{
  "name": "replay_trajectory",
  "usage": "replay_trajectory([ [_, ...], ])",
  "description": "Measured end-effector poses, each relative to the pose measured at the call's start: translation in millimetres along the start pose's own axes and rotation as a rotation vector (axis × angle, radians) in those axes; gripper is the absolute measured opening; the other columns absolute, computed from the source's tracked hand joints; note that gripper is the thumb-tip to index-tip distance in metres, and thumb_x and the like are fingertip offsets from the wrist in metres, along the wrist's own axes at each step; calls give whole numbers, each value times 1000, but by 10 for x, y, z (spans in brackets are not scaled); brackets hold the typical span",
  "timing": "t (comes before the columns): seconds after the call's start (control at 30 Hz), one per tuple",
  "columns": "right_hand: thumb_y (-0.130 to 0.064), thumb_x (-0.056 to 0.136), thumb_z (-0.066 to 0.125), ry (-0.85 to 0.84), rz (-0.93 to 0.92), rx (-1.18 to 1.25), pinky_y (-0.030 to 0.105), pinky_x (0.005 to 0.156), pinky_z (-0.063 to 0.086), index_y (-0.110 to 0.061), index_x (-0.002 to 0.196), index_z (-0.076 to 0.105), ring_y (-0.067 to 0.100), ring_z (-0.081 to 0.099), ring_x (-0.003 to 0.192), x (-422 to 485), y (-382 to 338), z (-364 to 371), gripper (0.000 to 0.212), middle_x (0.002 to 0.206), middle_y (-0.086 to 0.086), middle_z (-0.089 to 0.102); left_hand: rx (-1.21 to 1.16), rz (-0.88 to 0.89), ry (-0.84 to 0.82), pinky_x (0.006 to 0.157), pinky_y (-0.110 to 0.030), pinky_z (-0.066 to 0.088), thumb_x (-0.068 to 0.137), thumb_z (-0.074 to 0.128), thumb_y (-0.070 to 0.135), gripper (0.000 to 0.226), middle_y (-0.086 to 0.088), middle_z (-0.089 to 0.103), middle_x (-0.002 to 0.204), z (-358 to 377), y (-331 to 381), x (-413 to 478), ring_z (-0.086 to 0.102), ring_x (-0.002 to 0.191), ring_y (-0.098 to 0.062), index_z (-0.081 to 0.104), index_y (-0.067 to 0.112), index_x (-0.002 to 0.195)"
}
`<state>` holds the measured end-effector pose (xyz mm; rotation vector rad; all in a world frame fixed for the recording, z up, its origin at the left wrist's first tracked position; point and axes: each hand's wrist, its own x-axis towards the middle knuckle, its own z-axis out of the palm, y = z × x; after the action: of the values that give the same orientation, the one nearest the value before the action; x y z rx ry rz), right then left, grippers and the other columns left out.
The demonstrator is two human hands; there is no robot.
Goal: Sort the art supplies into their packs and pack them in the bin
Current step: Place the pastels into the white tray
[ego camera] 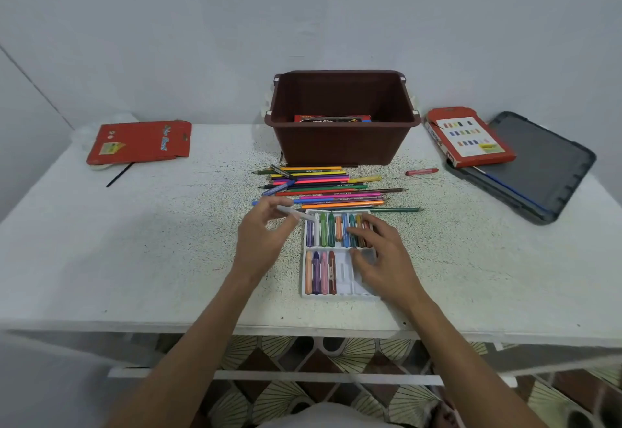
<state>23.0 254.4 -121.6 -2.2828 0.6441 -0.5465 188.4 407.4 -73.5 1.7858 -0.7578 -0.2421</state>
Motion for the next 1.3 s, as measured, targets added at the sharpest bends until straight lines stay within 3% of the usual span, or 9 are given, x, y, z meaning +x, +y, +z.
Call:
replay_trajectory([
  [0.17,-21,90,66,6,0,18,27,107,20,-26,129,62,3,25,134,3,-12,-11,39,147,-10,39,-45,-27,-103,87,-15,41,88,69,14,23,3,70,86,102,101,-184,67,89,-3,59,17,109],
  [0.33,-21,90,66,11,-4,-4,28,108,21,-25,128,63,11,29,137,7,10,5,39,148,-7,41,-23,29,-247,81,0,38,88,69,12,24,1,70,80,153,66,-268,69,85,-5,56,16,108],
  [0.47,-21,90,66,10,-7,-10,28,108,21,-25,128,63,12,29,137,9,17,11,38,148,-6,41,41,127,-372,77,-8,46,87,71,11,21,1,67,82,154,43,-261,67,83,-13,64,16,106],
  [0.6,-22,90,66,8,-15,-14,29,108,22,-25,129,62,12,30,137,14,31,15,39,149,-6,41,155,235,-506,77,-19,49,89,68,15,31,2,68,80,174,26,-233,66,76,-16,64,21,119],
  [0.7,-23,90,65,6,-26,-3,32,110,24,-24,129,62,13,31,137,14,50,17,39,148,-4,41,286,248,-552,74,-8,40,89,67,26,36,9,68,78,215,9,-213,63,75,-9,64,23,124],
  [0.8,-24,90,64,10,-27,0,31,109,25,-23,129,63,13,31,137,13,48,18,39,148,-4,41,347,266,-536,83,-10,34,86,65,34,41,15,68,80,285,-56,-212,61,78,-3,63,27,126],
  [0.93,-23,90,66,10,-22,-14,28,108,22,-24,129,62,11,30,137,10,36,19,39,149,-6,40,415,264,-413,93,-33,35,86,59,52,41,22,60,93,364,-189,-227,51,97,-4,60,35,124],
  [1.07,-21,90,67,21,-23,-15,25,107,22,-24,128,63,11,31,136,10,45,25,39,147,-6,42,507,295,-353,87,-28,23,83,48,64,50,18,52,103,385,-221,-244,37,104,-4,61,36,123],
  [1.3,-22,90,66,18,-24,-19,26,107,23,-24,128,63,9,30,136,14,55,28,38,147,-8,41,492,274,-311,84,-22,14,78,51,68,47,13,43,108,384,-267,-242,34,109,-8,65,41,114],
])
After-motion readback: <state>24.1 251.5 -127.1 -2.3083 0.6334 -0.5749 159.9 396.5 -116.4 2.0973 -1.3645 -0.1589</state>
